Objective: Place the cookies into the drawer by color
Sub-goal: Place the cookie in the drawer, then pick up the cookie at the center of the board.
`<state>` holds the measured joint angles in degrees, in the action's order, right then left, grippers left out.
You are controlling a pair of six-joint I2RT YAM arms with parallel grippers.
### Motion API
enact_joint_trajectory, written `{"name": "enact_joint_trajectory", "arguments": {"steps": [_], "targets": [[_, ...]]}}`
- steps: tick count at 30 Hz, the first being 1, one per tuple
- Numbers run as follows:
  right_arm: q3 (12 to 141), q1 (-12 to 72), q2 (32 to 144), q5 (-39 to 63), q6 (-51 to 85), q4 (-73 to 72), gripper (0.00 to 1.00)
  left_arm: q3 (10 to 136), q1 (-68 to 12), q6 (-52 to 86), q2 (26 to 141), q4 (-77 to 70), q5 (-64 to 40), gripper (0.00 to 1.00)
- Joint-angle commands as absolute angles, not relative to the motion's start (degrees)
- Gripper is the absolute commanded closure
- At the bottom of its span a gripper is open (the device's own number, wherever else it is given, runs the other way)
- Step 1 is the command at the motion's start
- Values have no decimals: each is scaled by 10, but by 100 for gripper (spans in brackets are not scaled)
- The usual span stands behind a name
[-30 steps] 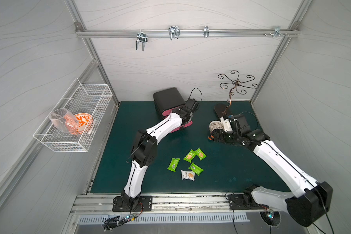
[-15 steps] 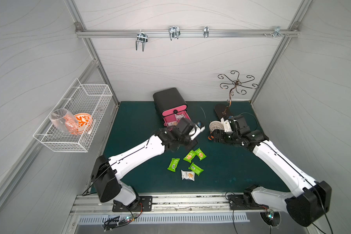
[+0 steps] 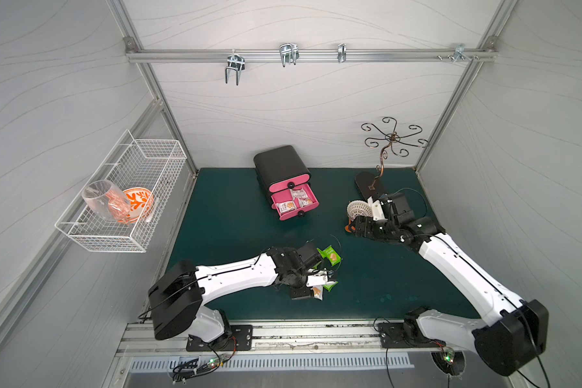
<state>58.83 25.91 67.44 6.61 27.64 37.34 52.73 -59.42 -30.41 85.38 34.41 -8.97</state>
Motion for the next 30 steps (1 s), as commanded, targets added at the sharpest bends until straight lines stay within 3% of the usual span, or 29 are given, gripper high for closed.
{"name": "enact_joint_trajectory", "arguments": {"steps": [1, 12, 30], "targets": [[589, 257, 664, 62, 277, 374, 17, 545, -598, -351, 891, 315, -86, 41], [585, 257, 650, 54, 273, 383, 17, 554, -599, -346, 961, 287, -94, 37], [586, 257, 651, 55, 275, 380, 17, 544, -598, -335, 977, 288, -66, 65]]}}
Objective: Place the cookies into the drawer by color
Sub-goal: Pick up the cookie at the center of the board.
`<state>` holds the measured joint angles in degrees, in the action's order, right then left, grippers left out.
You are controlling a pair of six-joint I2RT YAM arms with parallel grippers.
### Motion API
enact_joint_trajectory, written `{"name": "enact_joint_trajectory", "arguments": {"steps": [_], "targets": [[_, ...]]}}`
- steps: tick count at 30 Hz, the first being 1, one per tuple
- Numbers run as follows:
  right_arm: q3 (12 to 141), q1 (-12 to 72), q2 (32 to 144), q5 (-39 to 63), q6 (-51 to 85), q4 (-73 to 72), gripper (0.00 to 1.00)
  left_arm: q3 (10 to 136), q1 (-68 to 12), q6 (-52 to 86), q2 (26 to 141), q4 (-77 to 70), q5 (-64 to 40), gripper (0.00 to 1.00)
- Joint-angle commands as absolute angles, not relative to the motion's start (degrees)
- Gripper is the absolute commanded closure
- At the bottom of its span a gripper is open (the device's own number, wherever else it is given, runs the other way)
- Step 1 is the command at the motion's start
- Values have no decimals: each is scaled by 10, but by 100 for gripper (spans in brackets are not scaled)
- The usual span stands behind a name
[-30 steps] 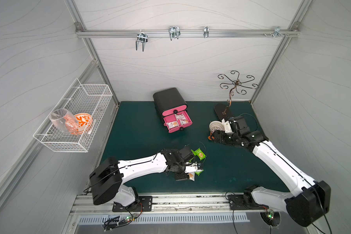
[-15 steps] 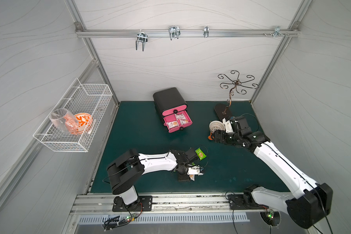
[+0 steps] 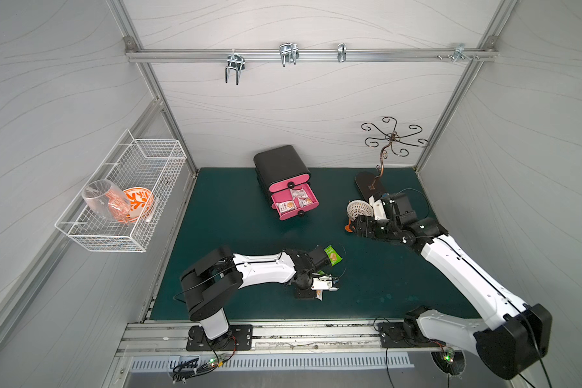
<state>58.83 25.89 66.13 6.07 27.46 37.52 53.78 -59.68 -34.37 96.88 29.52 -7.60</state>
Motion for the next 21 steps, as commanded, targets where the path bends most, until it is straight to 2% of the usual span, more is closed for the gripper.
{"name": "enact_joint_trajectory", "arguments": {"steps": [1, 11, 17, 21], "targets": [[586, 256, 650, 55, 275, 380, 17, 542, -598, -330, 972, 284, -65, 66], [585, 256, 652, 54, 278, 377, 17, 552, -572, -294, 890, 245, -44, 70], [592, 256, 655, 52, 280, 374, 17, 601, -510, -332, 868, 250, 7, 70], [599, 254, 657, 49, 273, 378, 17, 670, -448, -348, 901, 232, 76, 69]]}}
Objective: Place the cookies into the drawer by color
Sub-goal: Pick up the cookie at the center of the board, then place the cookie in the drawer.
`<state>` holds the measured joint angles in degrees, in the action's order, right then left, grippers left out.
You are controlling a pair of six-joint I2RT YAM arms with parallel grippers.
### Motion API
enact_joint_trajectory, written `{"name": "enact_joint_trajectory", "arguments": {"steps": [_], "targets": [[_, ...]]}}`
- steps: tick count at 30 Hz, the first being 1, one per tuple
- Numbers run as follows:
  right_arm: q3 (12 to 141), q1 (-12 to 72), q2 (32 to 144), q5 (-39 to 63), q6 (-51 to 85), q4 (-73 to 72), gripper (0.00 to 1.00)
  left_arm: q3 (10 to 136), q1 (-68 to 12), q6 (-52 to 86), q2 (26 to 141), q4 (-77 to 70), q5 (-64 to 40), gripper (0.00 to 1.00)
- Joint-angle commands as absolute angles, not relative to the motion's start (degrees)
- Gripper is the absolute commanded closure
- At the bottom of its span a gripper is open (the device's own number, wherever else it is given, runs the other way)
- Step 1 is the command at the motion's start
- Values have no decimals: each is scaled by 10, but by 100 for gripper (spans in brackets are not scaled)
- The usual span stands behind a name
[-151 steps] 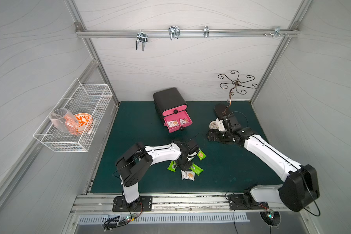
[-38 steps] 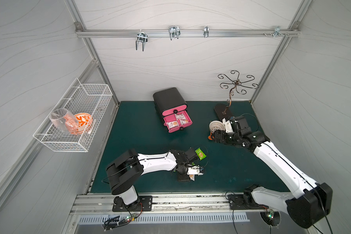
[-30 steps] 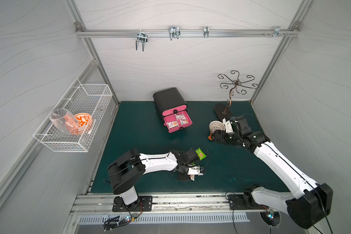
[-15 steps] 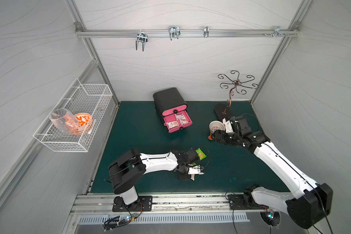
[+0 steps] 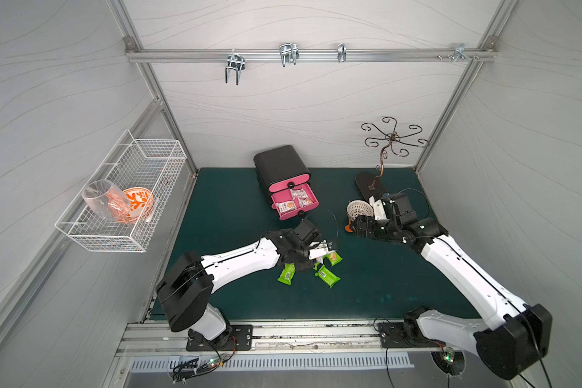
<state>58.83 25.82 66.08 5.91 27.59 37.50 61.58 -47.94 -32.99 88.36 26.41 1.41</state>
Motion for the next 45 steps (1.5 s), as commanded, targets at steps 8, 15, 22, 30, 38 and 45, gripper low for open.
{"name": "enact_joint_trajectory", "arguments": {"steps": [8, 15, 22, 30, 38, 45], "targets": [[609, 252, 663, 53, 272, 379, 17, 838, -383, -403, 1064, 212, 270, 72], [612, 247, 653, 47, 265, 389, 17, 911, -351, -414, 1136, 187, 320, 71], [612, 241, 649, 47, 265, 390, 17, 915, -339, -418, 1168, 178, 320, 71], [613, 240, 654, 48, 265, 389, 16, 896, -336, -402, 1155, 187, 300, 69], [619, 240, 658, 55, 264, 393, 16, 888, -325, -426, 1136, 161, 330, 58], [626, 240, 660, 59, 263, 398, 17, 896, -307, -424, 1151, 147, 334, 40]]}}
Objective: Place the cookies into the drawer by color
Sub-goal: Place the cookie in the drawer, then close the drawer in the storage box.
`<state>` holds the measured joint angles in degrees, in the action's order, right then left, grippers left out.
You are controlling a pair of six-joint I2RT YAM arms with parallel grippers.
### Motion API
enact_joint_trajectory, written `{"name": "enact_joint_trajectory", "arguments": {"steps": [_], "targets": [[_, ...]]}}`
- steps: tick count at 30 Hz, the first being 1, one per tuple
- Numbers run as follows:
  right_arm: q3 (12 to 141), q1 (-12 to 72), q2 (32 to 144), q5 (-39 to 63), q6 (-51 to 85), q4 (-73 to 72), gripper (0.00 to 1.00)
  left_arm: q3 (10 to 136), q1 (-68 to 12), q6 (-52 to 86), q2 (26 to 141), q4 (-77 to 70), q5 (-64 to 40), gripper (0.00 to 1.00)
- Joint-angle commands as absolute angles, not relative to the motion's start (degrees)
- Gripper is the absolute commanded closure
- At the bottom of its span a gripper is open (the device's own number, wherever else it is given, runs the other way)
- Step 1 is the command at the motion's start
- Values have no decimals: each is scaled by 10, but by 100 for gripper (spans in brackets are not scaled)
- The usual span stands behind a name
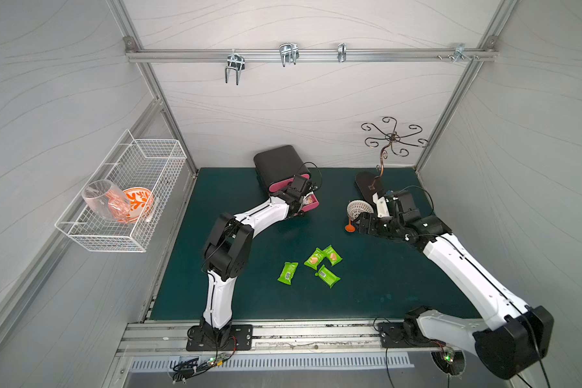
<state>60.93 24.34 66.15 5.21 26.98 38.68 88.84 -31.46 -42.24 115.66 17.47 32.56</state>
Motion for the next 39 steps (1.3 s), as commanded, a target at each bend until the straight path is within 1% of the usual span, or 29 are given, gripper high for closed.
{"name": "enact_joint_trajectory", "arguments": {"steps": [1, 2, 6, 11, 13, 16, 19, 21, 22, 24, 25, 26, 28, 31, 39], "targets": [[627, 240, 660, 60, 262, 398, 17, 896, -308, -425, 1152, 144, 335, 37], [627, 240, 660, 61, 263, 399, 17, 896, -307, -426, 1151, 142, 337, 35], [627, 240, 657, 60, 264, 400, 17, 900, -308, -409, 1122, 142, 332, 34], [629, 240, 658, 63, 267, 398, 17, 924, -308, -334, 1063, 189, 290, 34], [629, 240, 659, 63, 269, 396, 17, 925, -308, -286, 1028, 219, 237, 35], [627, 240, 662, 66, 273, 392, 17, 914, -308, -210, 979, 260, 117, 36], [624, 240, 665, 72, 277, 387, 17, 894, -311, -121, 951, 287, -15, 46], [622, 241, 668, 76, 283, 384, 17, 860, -333, -89, 942, 286, -58, 54], [621, 241, 669, 76, 285, 383, 17, 845, -351, -94, 944, 288, -45, 60], [621, 241, 670, 79, 288, 382, 17, 826, -405, -146, 960, 314, 8, 86], [621, 241, 670, 79, 290, 382, 17, 820, -430, -170, 973, 327, 39, 96], [621, 241, 669, 80, 290, 382, 17, 818, -451, -186, 992, 338, 79, 100], [618, 241, 667, 80, 290, 384, 17, 829, -472, -186, 1030, 365, 123, 100], [616, 241, 665, 82, 292, 385, 17, 866, -474, -151, 1091, 402, 149, 100], [615, 241, 656, 80, 292, 391, 17, 953, -464, -157, 1209, 398, 271, 100]]}}
